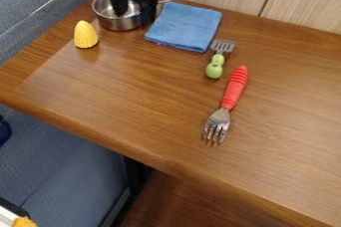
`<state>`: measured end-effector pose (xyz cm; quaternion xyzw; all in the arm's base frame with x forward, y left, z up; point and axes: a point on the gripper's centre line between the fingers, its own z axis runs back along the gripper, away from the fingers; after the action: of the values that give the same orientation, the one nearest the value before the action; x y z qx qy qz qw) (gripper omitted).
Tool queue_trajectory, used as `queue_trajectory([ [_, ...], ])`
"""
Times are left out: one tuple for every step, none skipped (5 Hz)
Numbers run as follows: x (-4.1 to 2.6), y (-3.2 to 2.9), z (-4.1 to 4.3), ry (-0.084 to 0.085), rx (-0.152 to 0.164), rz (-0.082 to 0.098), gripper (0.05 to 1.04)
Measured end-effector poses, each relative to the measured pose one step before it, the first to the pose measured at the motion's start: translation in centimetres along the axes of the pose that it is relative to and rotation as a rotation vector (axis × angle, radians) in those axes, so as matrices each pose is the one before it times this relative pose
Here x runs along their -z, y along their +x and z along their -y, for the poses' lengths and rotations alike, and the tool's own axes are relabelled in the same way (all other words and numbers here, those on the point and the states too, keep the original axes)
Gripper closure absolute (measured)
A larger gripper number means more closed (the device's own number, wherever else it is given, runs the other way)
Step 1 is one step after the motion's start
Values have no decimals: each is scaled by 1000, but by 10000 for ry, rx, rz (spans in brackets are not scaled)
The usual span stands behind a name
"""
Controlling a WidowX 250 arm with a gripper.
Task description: Moved the silver pot to right side of red fork
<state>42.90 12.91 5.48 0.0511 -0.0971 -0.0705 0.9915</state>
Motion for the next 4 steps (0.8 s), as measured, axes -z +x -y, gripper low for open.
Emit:
queue_trajectory([
  [694,57,-517,461,20,-87,383],
  [116,732,455,268,187,-8,689],
  [-35,26,250,27,-22,-65,912],
  [21,-240,-141,133,-21,-156,1001],
])
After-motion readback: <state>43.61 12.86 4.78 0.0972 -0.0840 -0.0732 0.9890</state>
